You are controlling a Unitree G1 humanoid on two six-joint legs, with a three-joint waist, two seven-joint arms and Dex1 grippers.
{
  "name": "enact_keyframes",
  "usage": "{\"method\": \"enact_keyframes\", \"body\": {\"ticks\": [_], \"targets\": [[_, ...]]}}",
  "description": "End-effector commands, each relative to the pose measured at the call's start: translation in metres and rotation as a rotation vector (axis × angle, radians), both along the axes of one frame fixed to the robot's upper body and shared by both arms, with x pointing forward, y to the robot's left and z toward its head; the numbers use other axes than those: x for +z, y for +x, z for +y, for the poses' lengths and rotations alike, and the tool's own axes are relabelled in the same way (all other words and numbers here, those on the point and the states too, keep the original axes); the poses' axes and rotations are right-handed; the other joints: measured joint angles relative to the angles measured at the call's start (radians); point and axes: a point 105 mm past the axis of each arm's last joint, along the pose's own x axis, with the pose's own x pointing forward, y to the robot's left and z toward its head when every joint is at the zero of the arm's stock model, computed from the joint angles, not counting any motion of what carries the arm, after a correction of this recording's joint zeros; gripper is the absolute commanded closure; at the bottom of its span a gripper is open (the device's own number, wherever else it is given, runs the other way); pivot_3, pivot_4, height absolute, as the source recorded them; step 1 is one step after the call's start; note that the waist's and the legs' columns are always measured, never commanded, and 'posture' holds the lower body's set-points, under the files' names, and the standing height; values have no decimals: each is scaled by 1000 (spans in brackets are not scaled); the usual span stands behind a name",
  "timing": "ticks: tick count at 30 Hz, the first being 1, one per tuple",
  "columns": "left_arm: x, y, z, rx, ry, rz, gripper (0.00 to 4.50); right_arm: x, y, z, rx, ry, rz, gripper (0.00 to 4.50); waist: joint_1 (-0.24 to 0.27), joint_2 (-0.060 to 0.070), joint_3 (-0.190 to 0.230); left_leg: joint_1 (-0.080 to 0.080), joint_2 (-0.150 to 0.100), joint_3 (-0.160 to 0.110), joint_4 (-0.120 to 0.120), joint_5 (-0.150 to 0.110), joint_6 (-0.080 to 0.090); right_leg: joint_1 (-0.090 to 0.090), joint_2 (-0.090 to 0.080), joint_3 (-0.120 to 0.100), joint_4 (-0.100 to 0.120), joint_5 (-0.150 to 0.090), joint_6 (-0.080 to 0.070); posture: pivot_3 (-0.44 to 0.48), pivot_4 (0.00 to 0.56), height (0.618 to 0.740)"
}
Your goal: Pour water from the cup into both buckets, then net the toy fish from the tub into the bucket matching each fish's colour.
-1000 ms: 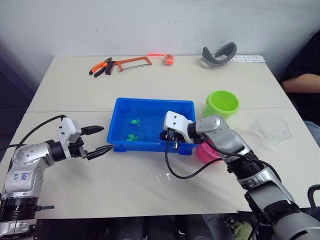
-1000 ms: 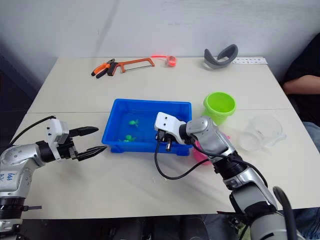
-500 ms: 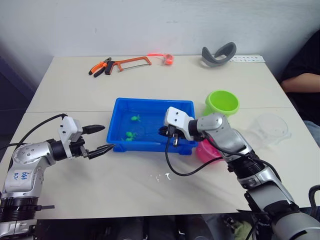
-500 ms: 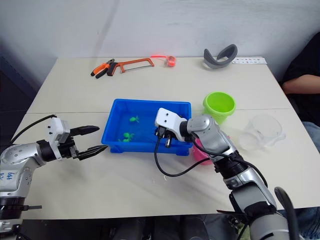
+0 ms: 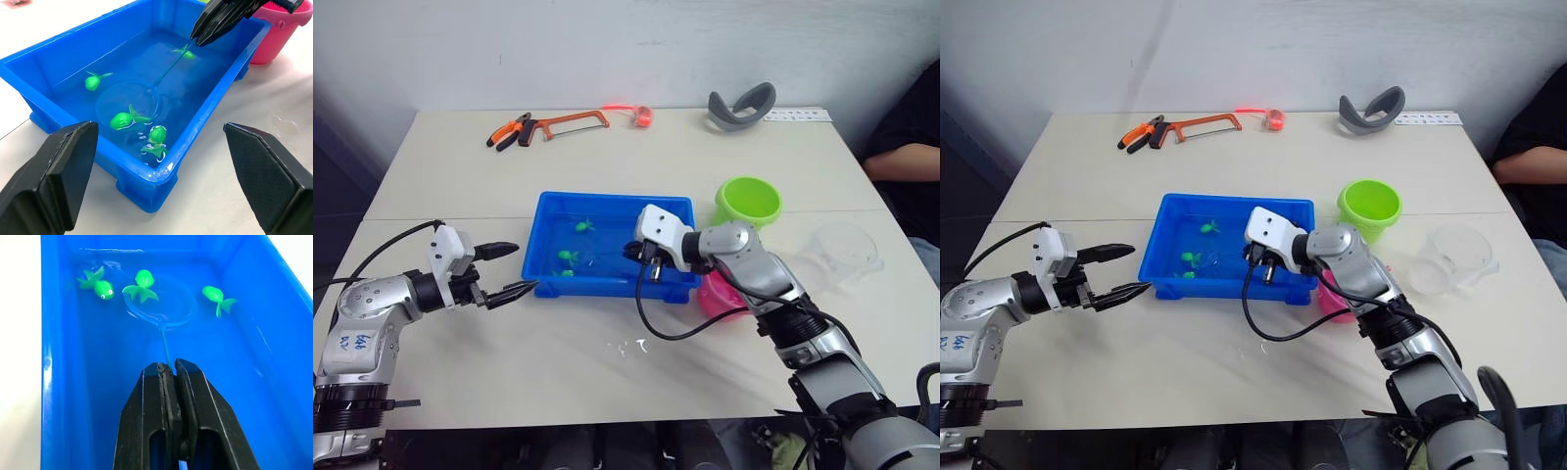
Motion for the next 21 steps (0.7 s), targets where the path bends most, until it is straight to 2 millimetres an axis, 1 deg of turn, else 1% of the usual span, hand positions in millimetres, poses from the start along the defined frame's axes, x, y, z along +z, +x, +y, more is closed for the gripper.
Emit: {"method": "enact_keyframes", "body": {"ticks": [1, 3, 7, 9, 11, 13, 14, 18, 21], "targets": [[17, -2, 4, -9, -38, -57, 33, 36, -11, -1, 54, 139, 12, 4500, 0, 0, 0, 0, 0, 0, 0, 0, 0, 0, 0, 0, 0, 0, 0, 0, 150, 740], [23, -4, 3, -30, -61, -73, 33, 43, -17, -4, 73, 168, 34, 4500, 1, 0, 0, 0, 0, 0, 0, 0, 0, 0, 0, 0, 0, 0, 0, 0, 150, 740], [44, -6, -2, -81, -107, -112, 33, 54, -32, -18, 131, 187, 23, 4500, 5, 0, 0, 0, 0, 0, 0, 0, 0, 0, 0, 0, 0, 0, 0, 0, 150, 740], [56, -7, -10, -128, -122, -128, 33, 60, -42, -28, 158, 197, 4, 4500, 7, 0, 0, 0, 0, -1, 0, 0, 0, 1, 0, 0, 0, 0, 0, 0, 150, 740], [63, -6, -18, -165, -127, -137, 33, 65, -51, -36, 179, 208, -5, 4500, 7, 0, 0, 0, 0, -2, 0, 0, 0, 1, -1, 0, -1, 0, 0, 0, 150, 740], [69, -5, -28, -206, -133, -148, 33, 73, -55, -47, 154, 246, -4, 4500, 6, 0, 0, 0, -1, -1, 0, 0, 0, 1, -1, 0, -1, 0, 0, 0, 150, 740], [72, -4, -32, -223, -138, -151, 33, 76, -57, -52, 137, 267, -2, 4500, 6, 0, 0, 0, -1, -1, 0, 0, 0, 1, -1, 0, -1, 0, 0, 0, 150, 740], [73, -5, -46, -302, -133, -142, 33, 75, -67, -72, 113, 234, -13, 4500, 5, 0, 0, 0, -1, -1, 0, 0, 0, 1, 0, 0, -1, 0, 0, 0, 150, 740], [71, -6, -60, -389, -120, -122, 33, 88, -78, -97, 65, 247, -33, 4500, 2, 0, 0, 1, 0, 0, 0, 0, 0, 1, 0, 0, -1, 0, 0, 0, 150, 740]]}}
